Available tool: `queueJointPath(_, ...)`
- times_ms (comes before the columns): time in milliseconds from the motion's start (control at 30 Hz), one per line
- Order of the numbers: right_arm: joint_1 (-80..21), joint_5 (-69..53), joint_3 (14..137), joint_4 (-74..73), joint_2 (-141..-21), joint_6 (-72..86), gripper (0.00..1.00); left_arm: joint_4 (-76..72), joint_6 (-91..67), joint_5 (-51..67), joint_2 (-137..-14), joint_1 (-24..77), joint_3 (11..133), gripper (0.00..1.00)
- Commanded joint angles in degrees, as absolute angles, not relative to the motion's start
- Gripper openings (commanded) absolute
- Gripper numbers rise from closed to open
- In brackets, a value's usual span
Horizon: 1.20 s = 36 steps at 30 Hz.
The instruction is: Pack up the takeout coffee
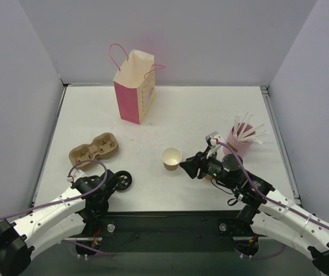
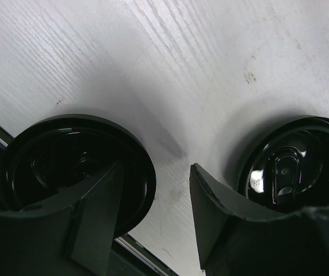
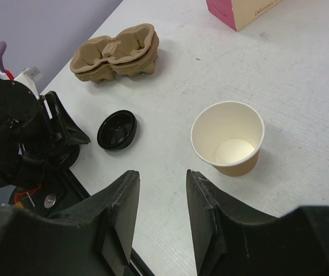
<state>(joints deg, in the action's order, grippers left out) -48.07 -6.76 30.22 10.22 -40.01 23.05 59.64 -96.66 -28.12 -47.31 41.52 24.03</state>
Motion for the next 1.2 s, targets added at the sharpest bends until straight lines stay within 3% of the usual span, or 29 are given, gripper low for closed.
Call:
queueJointPath(0, -48.5, -5.5, 32.2, 10.7, -39.1, 22.1, 0.39, 58.3, -98.3, -26.0, -47.2, 41.3, 22.7, 0.58)
queueJointPath(200, -48.6, -5.5, 32.4, 10.7, -39.5, 22.2, 0.39, 61.6, -99.7, -26.2, -44.1, 41.3, 22.6, 0.34)
queueJointPath(433, -48.9, -6.2, 33.3, 11.0, -39.6, 22.7, 0.39, 64.1, -96.3, -25.8, -36.6, 41.3, 24.8, 0.23)
queueJointPath(600, -48.9, -7.6, 34.2, 11.7, -40.2, 23.0, 0.4, 60.4, -87.2, -24.0, -30.9, 41.3, 29.1, 0.22)
queueJointPath(733, -49.0, -9.3, 35.4, 13.3, -40.6, 25.0, 0.41, 48.4, -68.0, -14.6, -27.0, 41.3, 32.2, 0.21)
queueJointPath(933, -49.0, -10.2, 36.0, 16.3, -41.1, 28.5, 0.41, 46.7, -63.6, -6.9, -26.8, 41.3, 36.6, 0.16)
queueJointPath(1167, -49.0, -14.0, 31.7, 26.2, -42.8, 36.0, 0.42, 9.9, -52.4, 13.5, -21.7, 41.3, 30.3, 0.22)
